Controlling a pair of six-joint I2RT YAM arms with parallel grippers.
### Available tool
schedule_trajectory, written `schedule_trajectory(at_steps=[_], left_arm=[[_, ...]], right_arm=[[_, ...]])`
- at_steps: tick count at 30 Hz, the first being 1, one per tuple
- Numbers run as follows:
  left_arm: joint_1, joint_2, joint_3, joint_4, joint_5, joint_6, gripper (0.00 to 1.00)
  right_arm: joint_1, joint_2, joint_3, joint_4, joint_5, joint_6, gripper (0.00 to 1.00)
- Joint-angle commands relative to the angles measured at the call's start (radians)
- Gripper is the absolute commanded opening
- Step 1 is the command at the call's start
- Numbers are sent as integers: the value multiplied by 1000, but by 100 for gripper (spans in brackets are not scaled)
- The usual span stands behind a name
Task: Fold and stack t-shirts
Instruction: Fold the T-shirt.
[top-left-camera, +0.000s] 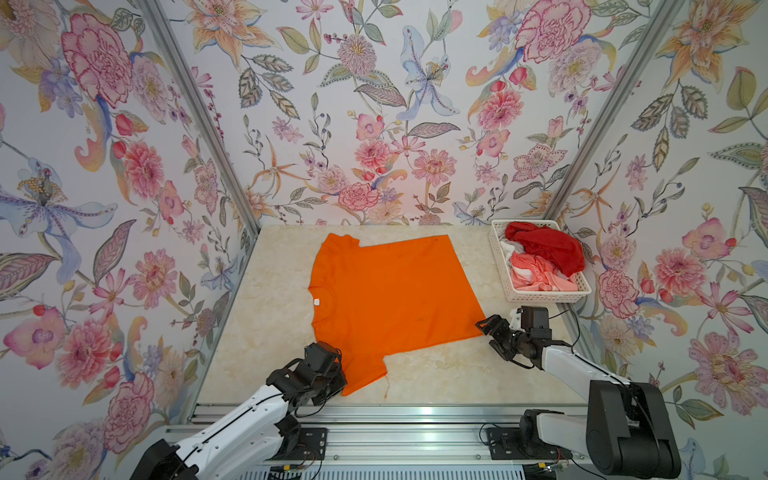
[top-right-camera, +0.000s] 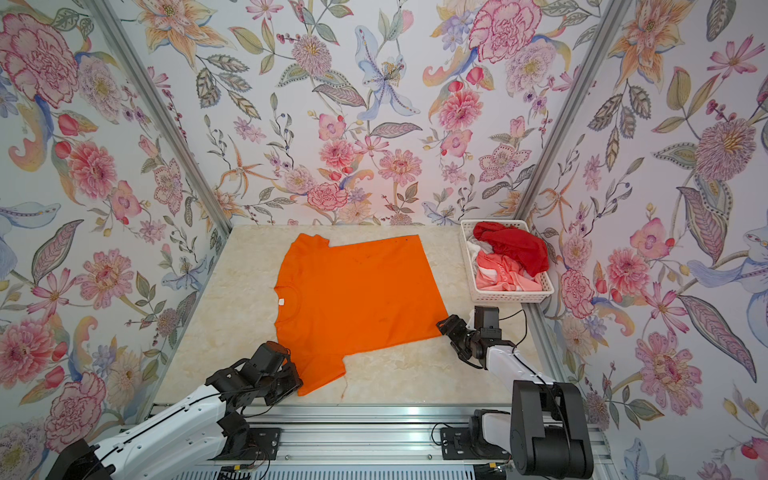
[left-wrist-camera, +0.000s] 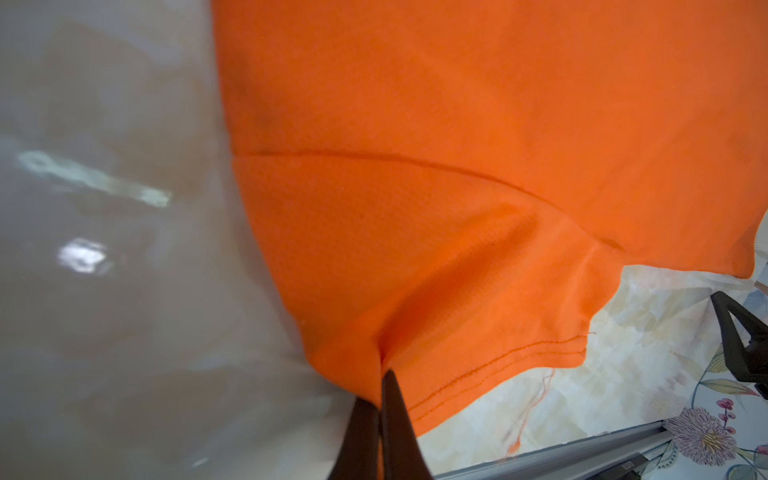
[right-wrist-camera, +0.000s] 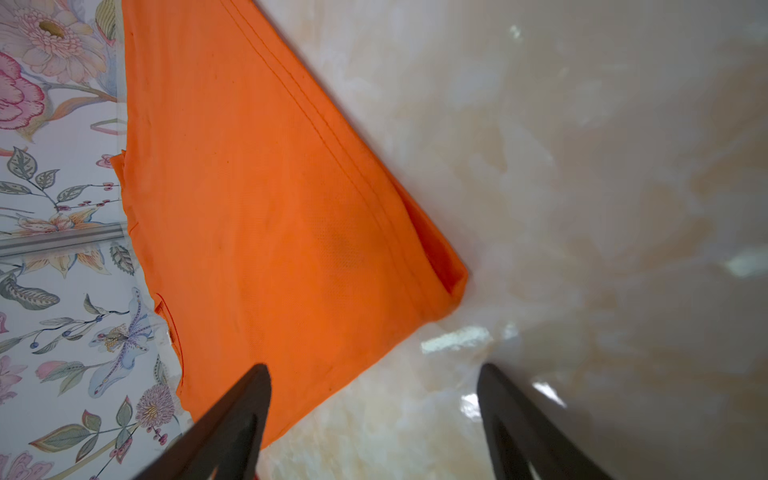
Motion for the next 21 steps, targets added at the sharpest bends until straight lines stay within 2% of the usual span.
schedule_trajectory(at_steps=[1,3,7,8,9,12,15,18,21], left_arm=[[-12,-1,31,-65,-47,37,0],[-12,-10,42,-75,-50,46,0],[-12,-34,71,-109,-50,72,0],[-12,-41,83,-130,-52,82,0],[-13,-43,95,-148,-54,90,0],[-15,-56,140,-212,-53,132,0],[-27,-68,219,-302,-80,177,0],[-32,-67,319,-388,-140,221,0],[-32,-30,400,-418,-204,256,0]], right_arm=[[2,97,0,46,9,3,72],[8,148,17,73,7,0,61],[42,211,42,88,2,1,14],[53,206,40,81,10,2,5],[63,197,36,70,23,3,0],[92,119,18,2,91,-3,0],[132,-19,10,-115,176,-15,0],[166,-170,27,-249,276,-27,0],[174,-263,58,-336,316,-46,0]])
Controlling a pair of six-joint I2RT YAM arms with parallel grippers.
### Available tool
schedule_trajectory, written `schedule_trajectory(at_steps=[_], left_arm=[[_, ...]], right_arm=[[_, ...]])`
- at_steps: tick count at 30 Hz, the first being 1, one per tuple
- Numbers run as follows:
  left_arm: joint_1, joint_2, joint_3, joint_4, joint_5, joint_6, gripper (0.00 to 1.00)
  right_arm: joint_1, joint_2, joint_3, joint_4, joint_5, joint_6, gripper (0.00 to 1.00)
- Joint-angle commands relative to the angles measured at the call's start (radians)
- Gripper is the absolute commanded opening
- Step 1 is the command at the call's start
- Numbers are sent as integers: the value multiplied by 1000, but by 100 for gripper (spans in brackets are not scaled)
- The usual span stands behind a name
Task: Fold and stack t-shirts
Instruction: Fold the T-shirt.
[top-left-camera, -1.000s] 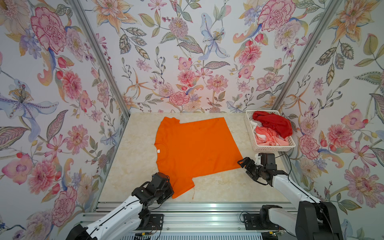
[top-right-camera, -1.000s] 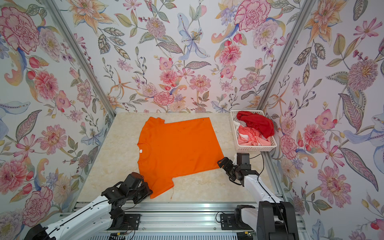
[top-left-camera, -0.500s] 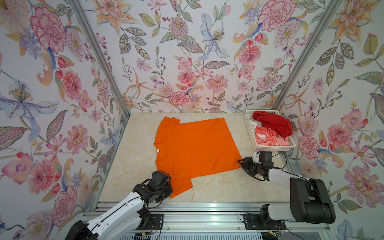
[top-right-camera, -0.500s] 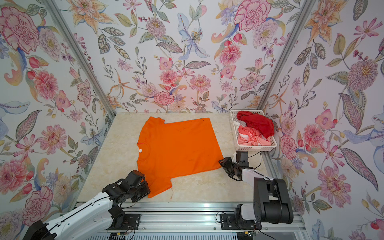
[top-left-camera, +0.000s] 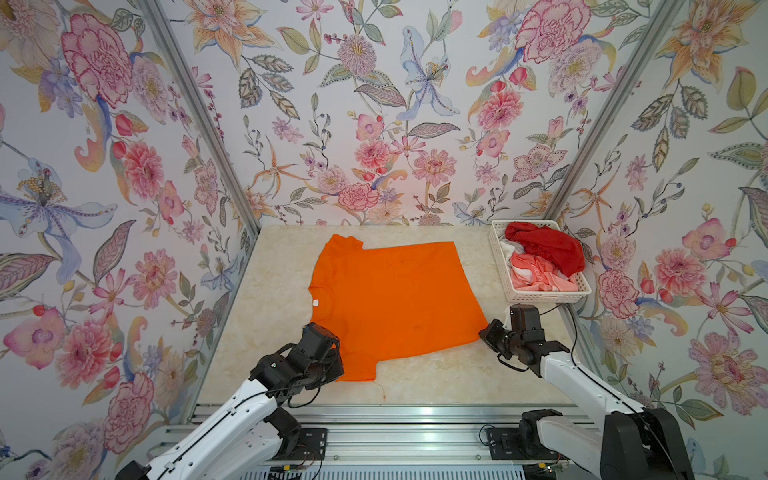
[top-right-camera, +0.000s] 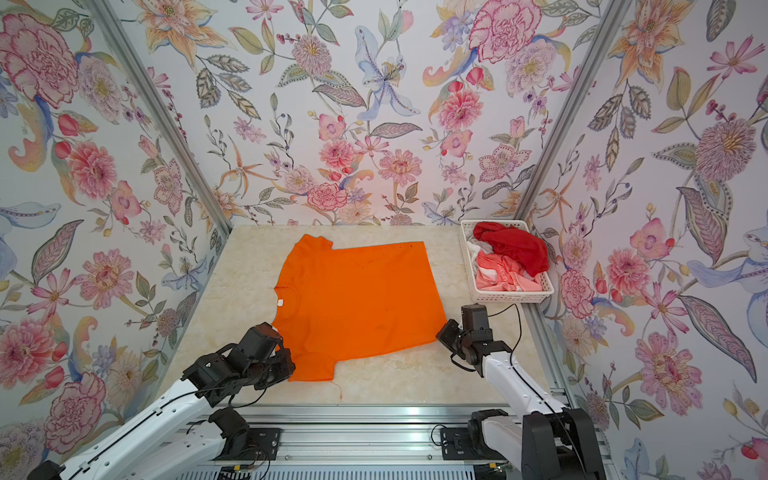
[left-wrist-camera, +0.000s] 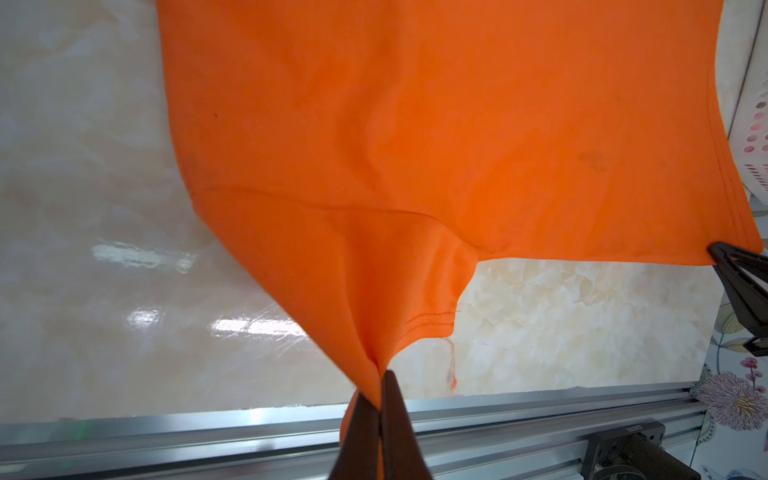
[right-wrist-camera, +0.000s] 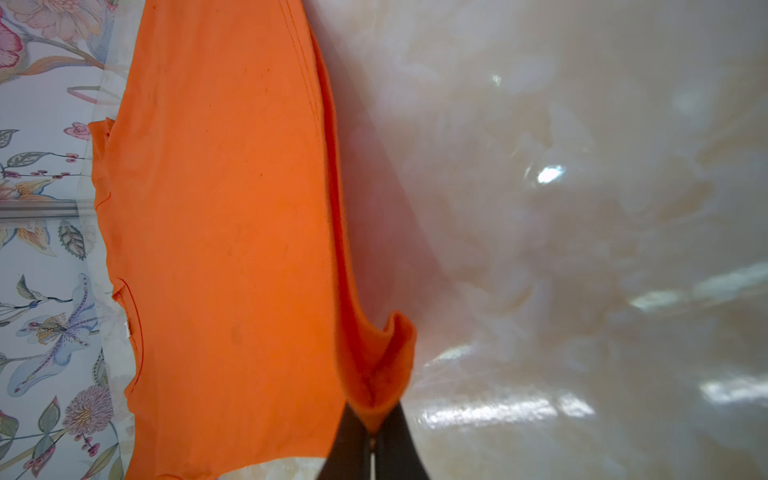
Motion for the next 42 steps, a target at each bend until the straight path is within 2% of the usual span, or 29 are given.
schedule_trajectory(at_steps=[1,4,9,14,26,35,42], left_arm=[[-13,44,83,-92,-116,77,0],[-13,133,134,-91,-206,80,0],[-11,287,241,-73,-387,69,0],[-6,440,359,-31,-495,138,0],[37,792,554,26,-485,266,0],[100,825,557,39,-516,269,0],[128,841,570,51,-553,287,0]], right_arm=[[6,-61,43,-160,106,-40,0],[5,-26,78,-150,105,-61,0],[2,110,146,-54,98,-79,0],[-10,263,249,13,71,-109,0],[-11,556,457,33,4,-132,0],[-14,684,571,-23,3,-137,0],[-20,684,559,-46,23,-126,0]])
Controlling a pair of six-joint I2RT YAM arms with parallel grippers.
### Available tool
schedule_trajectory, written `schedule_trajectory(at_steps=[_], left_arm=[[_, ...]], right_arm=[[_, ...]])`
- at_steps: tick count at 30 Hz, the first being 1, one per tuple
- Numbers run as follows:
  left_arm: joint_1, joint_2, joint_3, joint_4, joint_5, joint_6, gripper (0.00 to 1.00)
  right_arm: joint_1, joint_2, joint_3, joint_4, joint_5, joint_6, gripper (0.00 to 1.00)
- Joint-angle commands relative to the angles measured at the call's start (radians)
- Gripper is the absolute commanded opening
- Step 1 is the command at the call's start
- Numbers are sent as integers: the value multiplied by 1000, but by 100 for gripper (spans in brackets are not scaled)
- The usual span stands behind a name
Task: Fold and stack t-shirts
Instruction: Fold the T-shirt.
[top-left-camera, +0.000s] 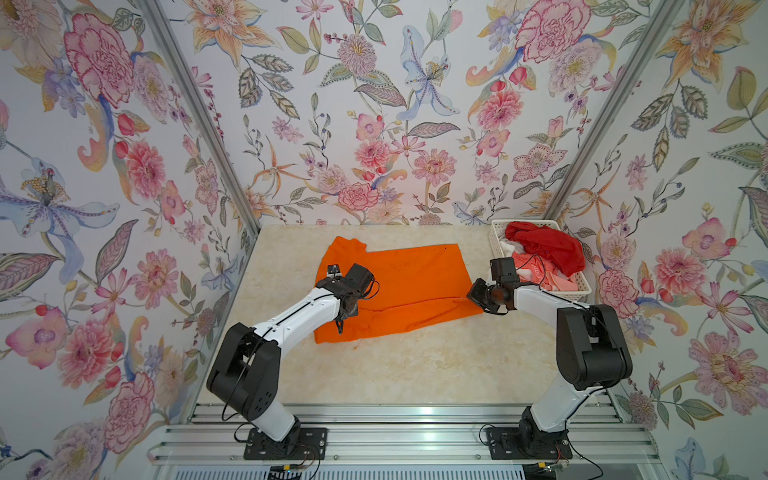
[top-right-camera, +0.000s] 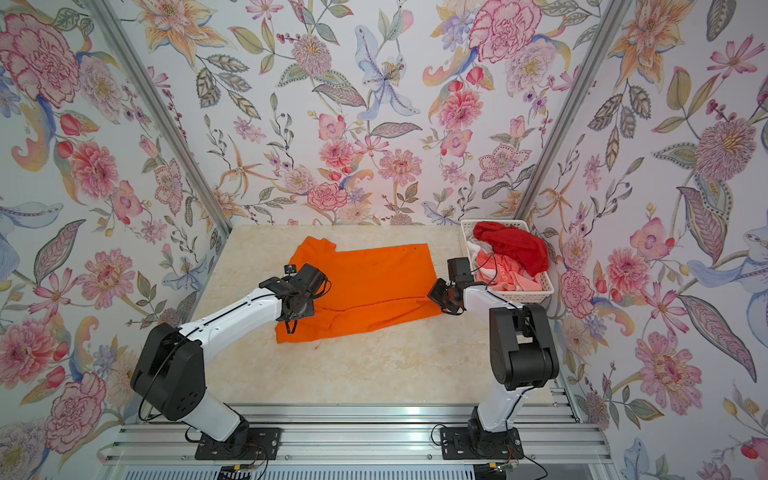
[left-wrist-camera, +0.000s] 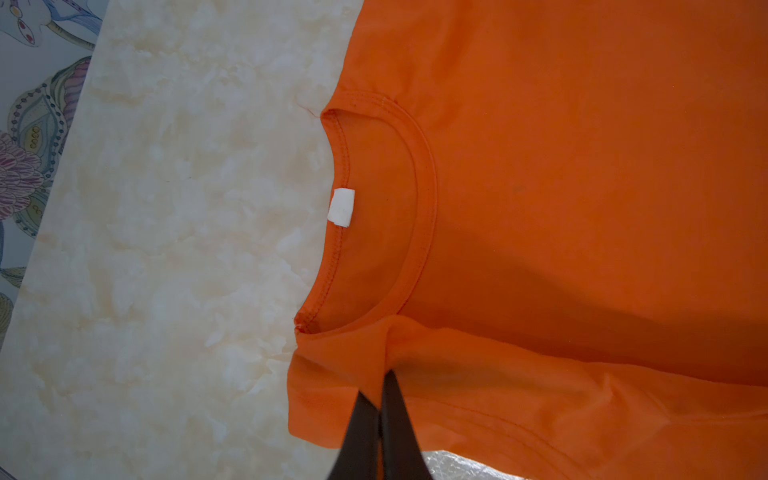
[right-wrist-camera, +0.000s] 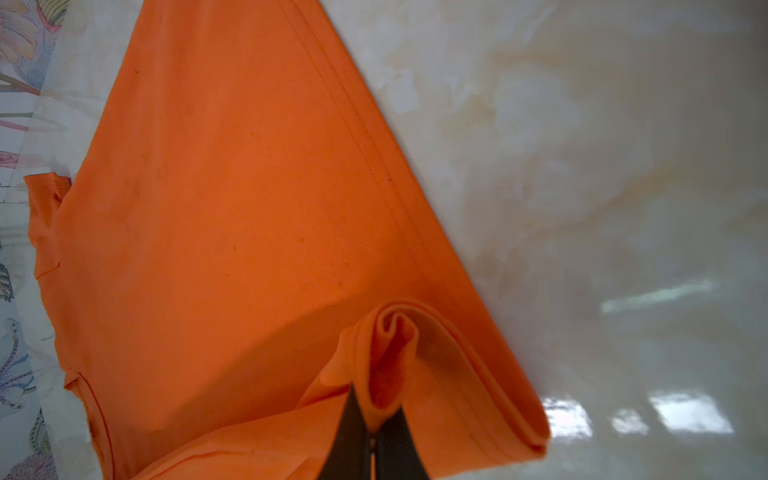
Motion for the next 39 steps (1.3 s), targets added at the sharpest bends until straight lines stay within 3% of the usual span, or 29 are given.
schedule_trajectory(at_steps=[1,32,35,36,39], left_arm=[[15,22,39,12,-54,27,0],[32,253,225,41,-107,108,0],[34,265,235,41,-135,96,0],[35,267,239,42,-151,88,0],[38,273,256,43,-218,70,0]], right_arm=[[-9,-3,-11,-33,18,-8,0],[-53,43,36,-51,-7,-18,0],[-52,65,79,-9,-9,-34,22],[-52,74,99,9,-12,-44,37],[-51,89,144,74,-17,-71,62]])
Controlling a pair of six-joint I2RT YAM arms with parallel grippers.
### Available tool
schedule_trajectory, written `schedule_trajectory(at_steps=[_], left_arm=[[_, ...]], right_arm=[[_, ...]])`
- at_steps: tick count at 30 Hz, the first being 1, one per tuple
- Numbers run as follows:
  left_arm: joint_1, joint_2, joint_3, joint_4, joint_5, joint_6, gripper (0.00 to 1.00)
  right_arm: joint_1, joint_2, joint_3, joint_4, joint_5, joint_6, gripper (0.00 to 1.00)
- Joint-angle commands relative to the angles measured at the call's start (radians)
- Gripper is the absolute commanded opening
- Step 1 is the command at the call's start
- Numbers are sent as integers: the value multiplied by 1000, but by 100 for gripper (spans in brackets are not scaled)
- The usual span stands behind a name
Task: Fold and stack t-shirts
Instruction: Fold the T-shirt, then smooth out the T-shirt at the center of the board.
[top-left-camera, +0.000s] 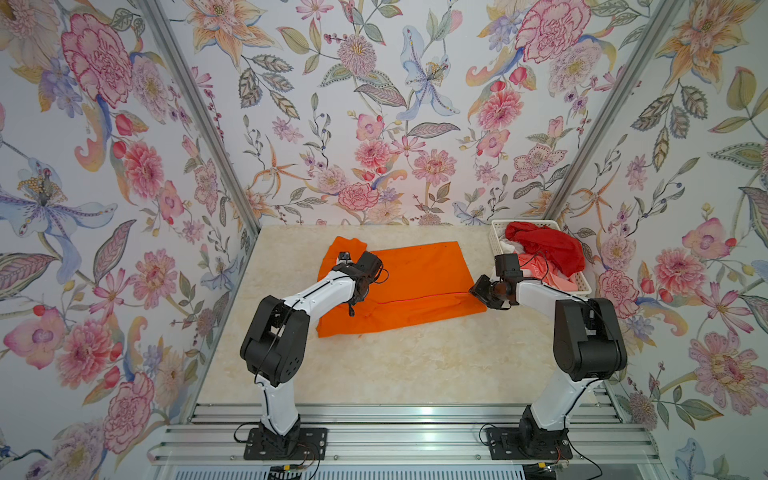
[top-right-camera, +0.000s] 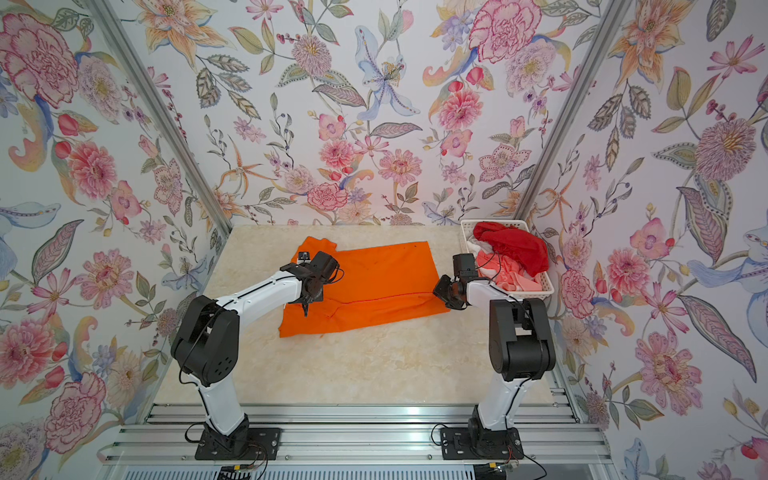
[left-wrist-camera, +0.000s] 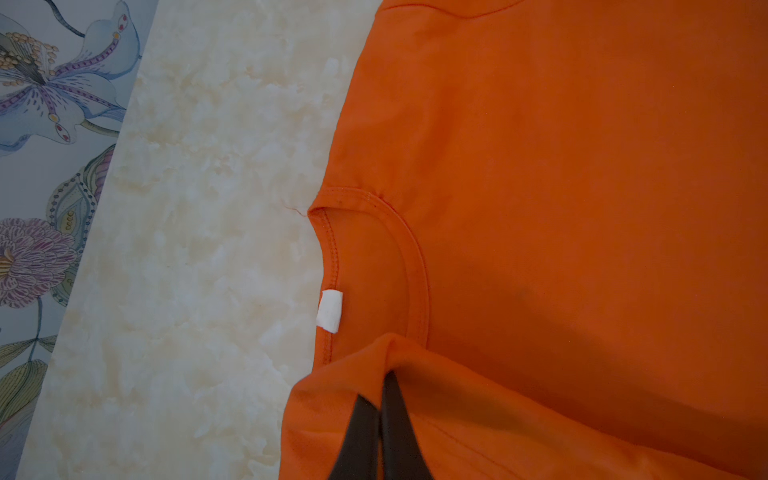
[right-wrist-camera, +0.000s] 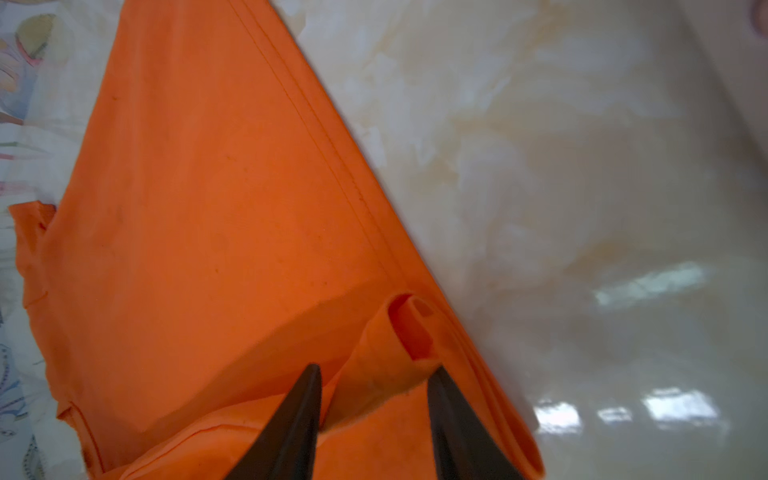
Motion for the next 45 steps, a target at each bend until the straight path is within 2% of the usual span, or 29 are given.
schedule_trajectory(at_steps=[1,2,5,7,8,14,16,18,22,26,27,28,31,32,33,45], left_arm=[[16,20,52,-2,-119,-16,2],[16,23,66,-2,-133,-8,12],[16,26,106,-3,-185,15,63],[16,21,117,-4,-213,28,73],[16,17,118,-4,-229,34,83],[17,-3,108,-3,-227,87,86],[21,-25,81,-4,-144,108,84],[26,-50,41,-2,-6,114,80],[37,-113,-94,54,219,88,57],[74,-223,-314,296,523,46,35],[84,-239,-352,334,554,31,30],[90,-251,-382,356,562,16,25],[93,-264,-417,369,576,-1,6],[92,-259,-422,370,589,-6,1],[91,-254,-426,370,600,-9,0],[88,-163,-436,367,589,-22,0]], right_arm=[[-2,15,62,93,5,-49,69],[-2,11,71,99,24,-52,75],[-1,-40,55,135,53,-61,76],[4,-88,22,152,53,-69,75],[11,-116,1,152,52,-75,74],[105,-264,-102,107,68,-138,70],[139,-284,-114,76,46,-144,67],[167,-281,-111,63,-25,-139,63],[220,-268,-91,34,-38,-146,61],[220,-259,-94,26,-27,-151,58],[218,-253,-92,20,-32,-151,54],[215,-242,-90,14,-40,-153,47],[215,-208,-84,12,-72,-144,12],[216,-193,-79,12,-82,-138,5],[219,-180,-75,11,-90,-134,1],[238,-115,-29,-10,-91,-130,0]])
